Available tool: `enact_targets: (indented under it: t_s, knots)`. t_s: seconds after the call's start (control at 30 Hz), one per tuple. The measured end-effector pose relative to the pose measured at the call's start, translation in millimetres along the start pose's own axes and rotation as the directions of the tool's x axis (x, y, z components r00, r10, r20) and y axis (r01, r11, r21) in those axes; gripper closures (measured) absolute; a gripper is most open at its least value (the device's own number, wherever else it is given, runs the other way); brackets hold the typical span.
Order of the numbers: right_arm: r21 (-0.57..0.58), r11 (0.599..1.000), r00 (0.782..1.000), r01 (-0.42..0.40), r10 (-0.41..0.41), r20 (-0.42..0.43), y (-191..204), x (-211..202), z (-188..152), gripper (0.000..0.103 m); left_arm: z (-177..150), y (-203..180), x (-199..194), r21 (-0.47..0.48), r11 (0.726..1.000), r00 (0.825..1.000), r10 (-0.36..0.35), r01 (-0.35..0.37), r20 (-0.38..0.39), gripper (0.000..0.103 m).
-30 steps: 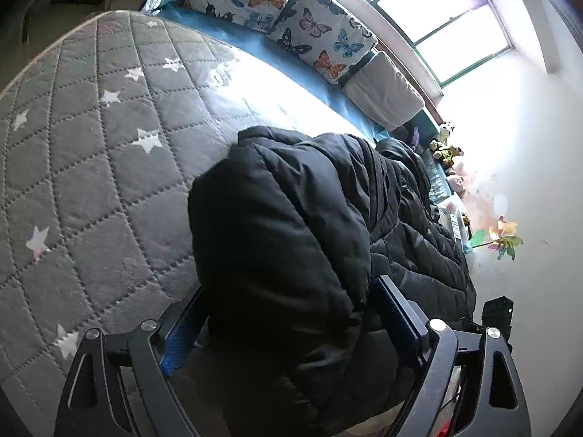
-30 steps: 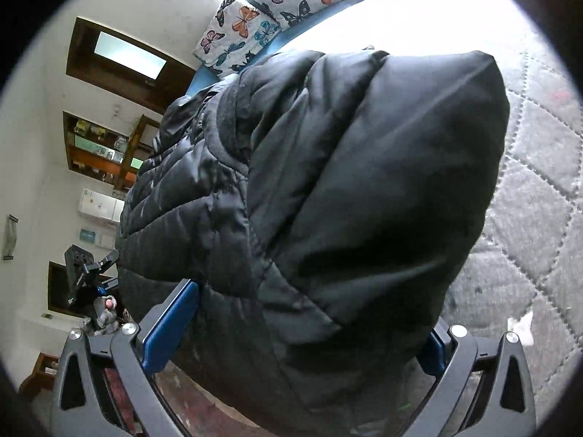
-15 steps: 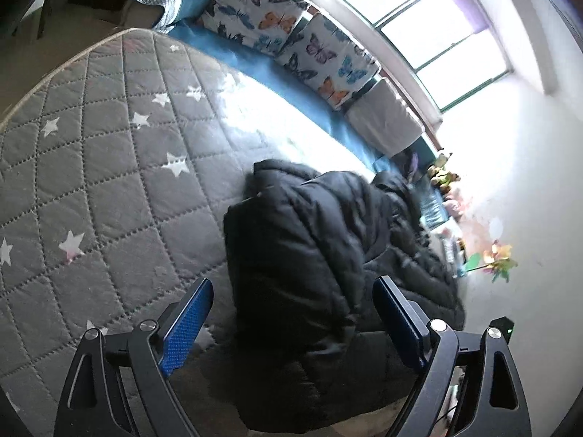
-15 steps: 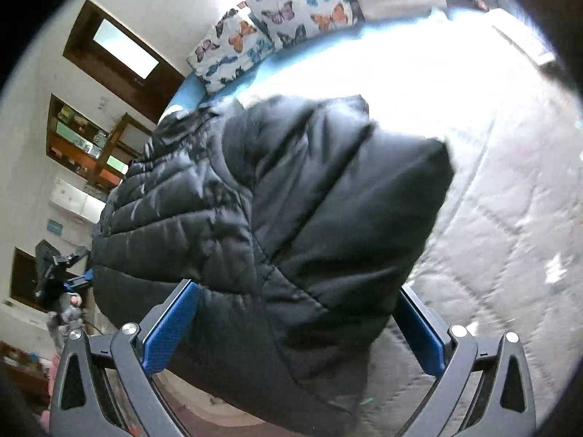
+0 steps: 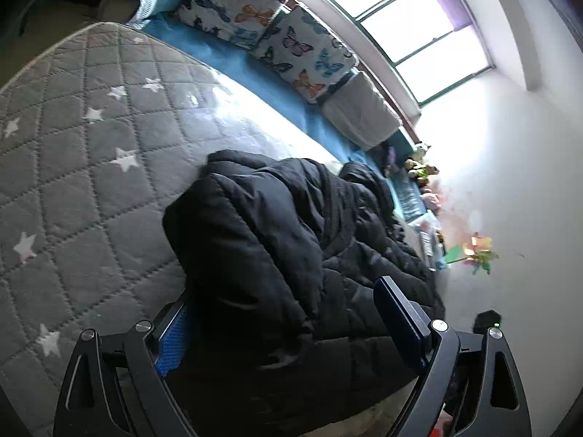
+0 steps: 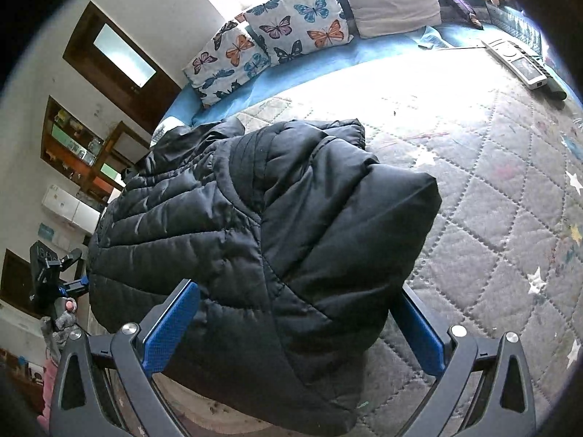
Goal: Fold large clothes
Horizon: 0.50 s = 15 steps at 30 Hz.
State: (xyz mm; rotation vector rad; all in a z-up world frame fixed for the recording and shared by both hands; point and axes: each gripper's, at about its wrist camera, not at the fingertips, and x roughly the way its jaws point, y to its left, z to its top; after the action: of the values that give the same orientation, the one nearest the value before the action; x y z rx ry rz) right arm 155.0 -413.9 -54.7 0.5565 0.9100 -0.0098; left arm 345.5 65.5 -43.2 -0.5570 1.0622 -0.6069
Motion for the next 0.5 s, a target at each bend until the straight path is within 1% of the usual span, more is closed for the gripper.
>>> enact_targets:
  t_s: [0.03,0.1,0.17,0.23,0.27,0.33,0.37,0.4,0.47,0.5]
  knots:
    - [0.001,1.0,1.0,-0.002,0.002,0.0,-1.1,0.5,-0.1,0.0,0.4,0.7,-1.9,-0.011,0.999,0.999,-0.053,0.054,0.005,0.007]
    - [-0.002,1.0,1.0,-0.003,0.003,-0.001,-1.3,1.7,-1.1,0.0,1.3,1.1,-8.3,-0.028,0.984,0.985,-0.174,0.175,0.019,0.007]
    - [-0.002,1.0,1.0,-0.004,0.004,-0.003,-3.1,2.8,-2.0,0.0,3.4,3.1,-11.3,-0.046,0.958,0.959,-0.283,0.284,0.023,0.007]
    - [0.004,1.0,1.0,-0.007,0.007,-0.006,-4.6,4.7,-2.5,0.0,6.4,10.7,-10.7,-0.078,0.929,0.932,-0.361,0.361,0.023,0.007]
    - [0.007,1.0,1.0,-0.01,0.01,-0.005,-6.9,4.2,-3.2,0.0,7.3,18.9,-7.3,-0.11,0.907,0.914,-0.405,0.406,0.029,0.007]
    - [0.011,1.0,1.0,-0.011,0.011,-0.006,-6.8,5.6,-3.8,0.0,8.3,33.6,-2.4,-0.168,0.866,0.882,-0.469,0.47,0.047,0.007]
    - [0.01,1.0,1.0,-0.01,0.01,-0.006,-6.4,5.8,-4.1,0.0,9.3,39.0,-1.0,-0.177,0.858,0.876,-0.48,0.481,0.052,0.007]
    - [0.008,1.0,1.0,-0.007,0.007,-0.008,-5.4,6.4,-4.6,0.0,10.3,44.6,2.6,-0.186,0.862,0.881,-0.47,0.471,0.051,0.007]
    - [0.004,1.0,1.0,-0.002,0.002,-0.013,-4.0,6.8,-4.9,0.0,12.5,53.5,11.2,-0.204,0.897,0.918,-0.395,0.393,0.035,0.007]
    - [0.002,1.0,1.0,0.0,0.0,-0.014,-3.5,5.7,-5.5,0.0,13.6,57.2,11.8,-0.2,0.909,0.929,-0.368,0.366,0.026,0.007]
